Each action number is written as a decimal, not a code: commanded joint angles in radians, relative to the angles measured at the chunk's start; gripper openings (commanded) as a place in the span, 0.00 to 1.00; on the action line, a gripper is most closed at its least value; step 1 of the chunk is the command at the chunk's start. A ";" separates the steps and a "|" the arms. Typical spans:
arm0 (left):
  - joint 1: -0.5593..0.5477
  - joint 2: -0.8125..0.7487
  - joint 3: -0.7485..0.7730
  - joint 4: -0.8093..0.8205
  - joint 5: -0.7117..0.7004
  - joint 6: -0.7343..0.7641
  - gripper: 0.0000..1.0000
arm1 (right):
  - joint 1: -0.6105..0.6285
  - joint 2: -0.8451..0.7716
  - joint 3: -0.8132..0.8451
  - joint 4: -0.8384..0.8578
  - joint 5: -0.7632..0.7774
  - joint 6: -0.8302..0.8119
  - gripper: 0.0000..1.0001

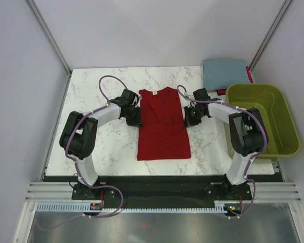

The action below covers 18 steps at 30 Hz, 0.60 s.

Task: Fold and stack the t-shirts
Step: Fold the tshirt

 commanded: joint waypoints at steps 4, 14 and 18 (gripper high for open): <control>-0.004 -0.126 -0.002 0.006 -0.050 -0.068 0.02 | -0.001 -0.106 0.015 0.025 -0.024 0.011 0.00; -0.003 -0.142 0.001 0.016 -0.072 -0.092 0.02 | -0.004 -0.135 -0.009 0.058 -0.025 0.042 0.13; -0.004 -0.122 -0.005 0.020 -0.009 -0.027 0.28 | -0.003 -0.118 -0.020 0.055 -0.010 0.034 0.19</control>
